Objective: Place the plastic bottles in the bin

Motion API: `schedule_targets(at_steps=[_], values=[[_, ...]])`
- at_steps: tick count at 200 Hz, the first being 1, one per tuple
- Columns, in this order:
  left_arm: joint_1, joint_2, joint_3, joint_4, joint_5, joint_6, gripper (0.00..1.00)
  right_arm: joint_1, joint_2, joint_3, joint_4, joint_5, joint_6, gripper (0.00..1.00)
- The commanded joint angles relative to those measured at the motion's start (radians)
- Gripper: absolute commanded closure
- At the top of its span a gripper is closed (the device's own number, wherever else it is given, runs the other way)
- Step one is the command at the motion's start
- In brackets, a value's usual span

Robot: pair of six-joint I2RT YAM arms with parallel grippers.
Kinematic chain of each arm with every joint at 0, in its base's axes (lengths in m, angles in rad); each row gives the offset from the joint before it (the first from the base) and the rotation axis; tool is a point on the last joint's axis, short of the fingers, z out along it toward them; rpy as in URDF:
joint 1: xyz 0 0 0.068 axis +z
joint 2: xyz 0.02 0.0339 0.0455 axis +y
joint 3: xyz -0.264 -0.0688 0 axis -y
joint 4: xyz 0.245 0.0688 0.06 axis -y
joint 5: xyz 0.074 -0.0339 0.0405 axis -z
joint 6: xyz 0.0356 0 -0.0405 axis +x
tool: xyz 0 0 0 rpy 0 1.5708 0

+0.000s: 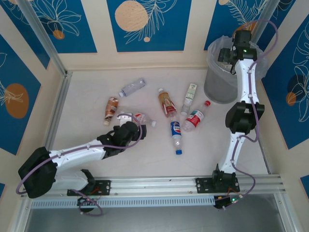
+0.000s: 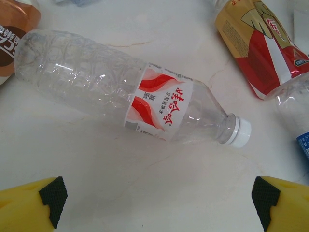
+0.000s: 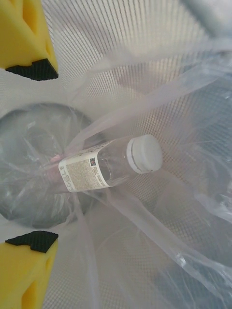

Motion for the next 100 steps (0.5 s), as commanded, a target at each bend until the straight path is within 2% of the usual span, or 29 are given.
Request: schedule_targets(at_steps=[1, 19, 70, 100], values=[[0.015, 0.017, 0.005, -0.008, 0.016, -0.034, 0.0, 0.007, -0.102, -0.05, 0.042, -0.037, 0.033, 0.09], [0.029, 0.025, 0.016, -0.024, 0.051, -0.046, 0.0, 0.012, -0.148, -0.105, 0.083, -0.037, 0.039, 0.0], [0.09, 0.009, 0.033, -0.085, 0.094, -0.082, 0.01, 0.033, -0.276, -0.243, 0.166, -0.038, 0.06, 0.01], [0.155, -0.014, 0.042, -0.136, 0.134, -0.067, 0.0, 0.051, -0.409, -0.423, 0.286, -0.07, 0.102, 0.01]])
